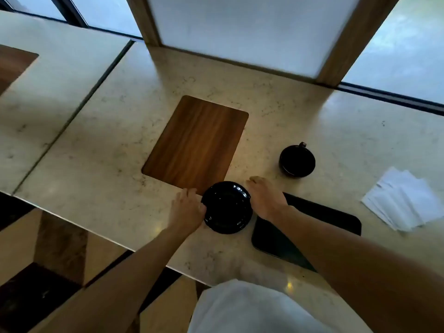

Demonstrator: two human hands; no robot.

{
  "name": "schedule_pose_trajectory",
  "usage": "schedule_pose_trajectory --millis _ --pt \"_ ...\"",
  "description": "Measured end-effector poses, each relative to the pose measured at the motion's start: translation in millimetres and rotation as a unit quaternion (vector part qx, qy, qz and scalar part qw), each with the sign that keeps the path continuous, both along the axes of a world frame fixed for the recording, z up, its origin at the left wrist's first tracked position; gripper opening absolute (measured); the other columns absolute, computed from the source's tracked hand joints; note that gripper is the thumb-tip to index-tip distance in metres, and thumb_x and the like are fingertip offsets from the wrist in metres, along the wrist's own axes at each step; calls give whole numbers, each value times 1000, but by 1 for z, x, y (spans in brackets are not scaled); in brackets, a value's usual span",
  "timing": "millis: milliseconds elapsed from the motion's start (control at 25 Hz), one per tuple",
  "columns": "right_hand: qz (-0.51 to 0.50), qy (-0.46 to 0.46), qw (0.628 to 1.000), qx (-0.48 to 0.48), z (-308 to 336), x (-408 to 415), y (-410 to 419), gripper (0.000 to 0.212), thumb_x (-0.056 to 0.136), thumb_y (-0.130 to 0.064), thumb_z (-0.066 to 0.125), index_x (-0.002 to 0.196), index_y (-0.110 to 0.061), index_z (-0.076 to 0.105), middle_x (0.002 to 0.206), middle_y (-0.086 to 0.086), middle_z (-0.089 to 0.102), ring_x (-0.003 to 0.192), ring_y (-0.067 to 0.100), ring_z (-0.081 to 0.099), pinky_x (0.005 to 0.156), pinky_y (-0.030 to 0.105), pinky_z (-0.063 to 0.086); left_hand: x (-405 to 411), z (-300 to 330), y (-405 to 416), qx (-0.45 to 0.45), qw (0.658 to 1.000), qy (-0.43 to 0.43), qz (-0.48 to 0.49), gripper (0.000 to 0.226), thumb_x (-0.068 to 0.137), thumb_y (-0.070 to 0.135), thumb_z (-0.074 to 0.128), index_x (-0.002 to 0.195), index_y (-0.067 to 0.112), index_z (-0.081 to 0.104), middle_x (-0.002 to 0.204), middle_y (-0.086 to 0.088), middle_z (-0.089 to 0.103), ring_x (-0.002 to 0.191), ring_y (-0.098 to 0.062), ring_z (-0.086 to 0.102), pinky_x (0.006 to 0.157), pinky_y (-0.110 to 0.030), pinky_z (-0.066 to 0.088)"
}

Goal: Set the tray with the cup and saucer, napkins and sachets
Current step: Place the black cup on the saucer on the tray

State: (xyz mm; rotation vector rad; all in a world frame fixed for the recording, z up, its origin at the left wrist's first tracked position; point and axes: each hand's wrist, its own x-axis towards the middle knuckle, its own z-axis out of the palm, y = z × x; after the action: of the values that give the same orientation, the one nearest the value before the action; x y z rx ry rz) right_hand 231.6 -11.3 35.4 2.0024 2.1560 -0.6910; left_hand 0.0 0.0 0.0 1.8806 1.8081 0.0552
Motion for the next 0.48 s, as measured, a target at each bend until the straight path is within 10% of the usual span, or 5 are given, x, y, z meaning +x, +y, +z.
schedule_pose_trajectory --millis 240,480 --pt "-77 69 992 -77 -20 -9 9 21 96 -17 58 115 -6 56 109 12 58 93 30 62 72 40 53 -1 -10 -28 -106 973 -133 157 16 94 25 60 103 18 70 77 13 65 70 -6 61 55 -22 41" --pt "-146 116 977 -98 -32 -18 10 34 97 -29 56 121 -6 51 103 5 48 86 22 50 70 34 42 5 -10 -33 -174 937 -199 229 12 91 25 57 85 22 68 72 -5 74 69 -27 73 73 -52 61"
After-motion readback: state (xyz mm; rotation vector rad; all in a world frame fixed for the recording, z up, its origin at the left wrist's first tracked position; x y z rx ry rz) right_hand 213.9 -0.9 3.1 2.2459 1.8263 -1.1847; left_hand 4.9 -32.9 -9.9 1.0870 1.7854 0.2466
